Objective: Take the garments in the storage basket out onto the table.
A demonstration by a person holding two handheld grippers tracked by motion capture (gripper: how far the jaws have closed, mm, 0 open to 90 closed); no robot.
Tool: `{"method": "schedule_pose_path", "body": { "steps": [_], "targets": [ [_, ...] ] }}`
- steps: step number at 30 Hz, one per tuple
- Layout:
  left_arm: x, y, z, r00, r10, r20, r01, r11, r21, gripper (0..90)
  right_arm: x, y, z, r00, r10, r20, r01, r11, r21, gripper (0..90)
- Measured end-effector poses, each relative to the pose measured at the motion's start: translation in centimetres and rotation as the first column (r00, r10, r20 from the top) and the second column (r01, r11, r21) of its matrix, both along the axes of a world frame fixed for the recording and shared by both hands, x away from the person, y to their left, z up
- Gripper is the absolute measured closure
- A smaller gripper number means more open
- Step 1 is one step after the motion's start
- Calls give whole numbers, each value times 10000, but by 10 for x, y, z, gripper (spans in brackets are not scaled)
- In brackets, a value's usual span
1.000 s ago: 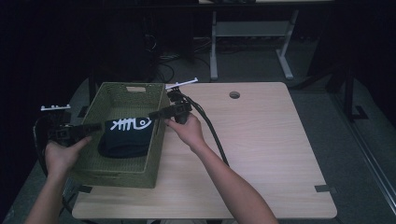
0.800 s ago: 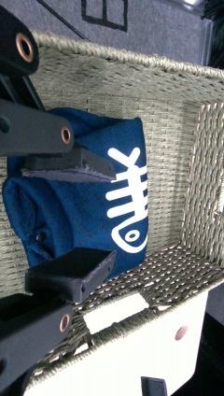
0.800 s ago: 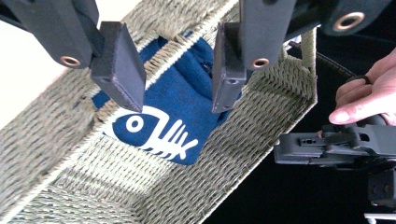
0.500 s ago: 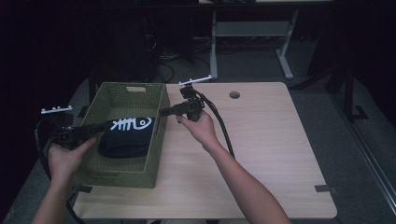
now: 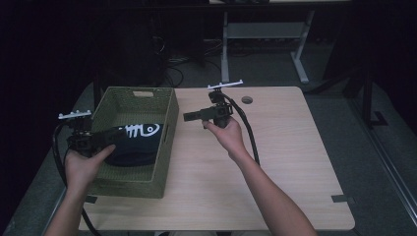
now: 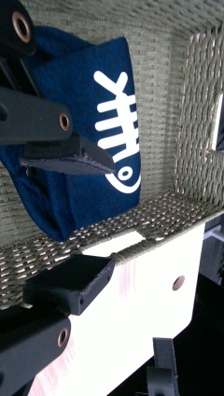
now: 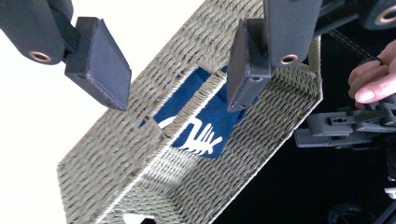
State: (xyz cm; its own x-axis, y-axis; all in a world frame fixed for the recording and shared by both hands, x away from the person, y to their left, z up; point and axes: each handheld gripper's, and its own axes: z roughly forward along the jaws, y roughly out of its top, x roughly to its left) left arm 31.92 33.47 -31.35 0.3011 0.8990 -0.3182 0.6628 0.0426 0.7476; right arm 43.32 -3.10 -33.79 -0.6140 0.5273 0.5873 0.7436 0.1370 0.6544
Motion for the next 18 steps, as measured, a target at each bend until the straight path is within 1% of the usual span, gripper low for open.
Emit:
{"method": "schedule_pose_path", "body": {
  "steps": [1,6,7,9,11,18],
  "targets": [
    [0,-2,0,10000,-9,22,9,10000,-76,465,0,-3,-1,10000,-34,13,34,10000,-2,387],
    [1,-12,0,9997,-212,91,213,9998,-67,460,-1,-15,-4,9998,-178,-94,178,9998,-22,365],
    [1,-14,1,9996,-271,47,272,9996,-92,460,-1,-17,-4,9997,-196,-108,196,9998,3,359],
    [2,-19,0,9995,-306,98,307,9994,-138,452,-1,-22,-5,9995,-295,-139,295,9996,6,346],
    [4,-24,-1,9988,-483,-2,483,9988,-114,444,-1,-26,-6,9993,-358,-142,358,9994,8,340],
    [5,-40,-3,9966,-821,39,821,9963,-246,412,-4,-44,-11,9981,-561,-238,561,9984,-27,324]
  ]
}}
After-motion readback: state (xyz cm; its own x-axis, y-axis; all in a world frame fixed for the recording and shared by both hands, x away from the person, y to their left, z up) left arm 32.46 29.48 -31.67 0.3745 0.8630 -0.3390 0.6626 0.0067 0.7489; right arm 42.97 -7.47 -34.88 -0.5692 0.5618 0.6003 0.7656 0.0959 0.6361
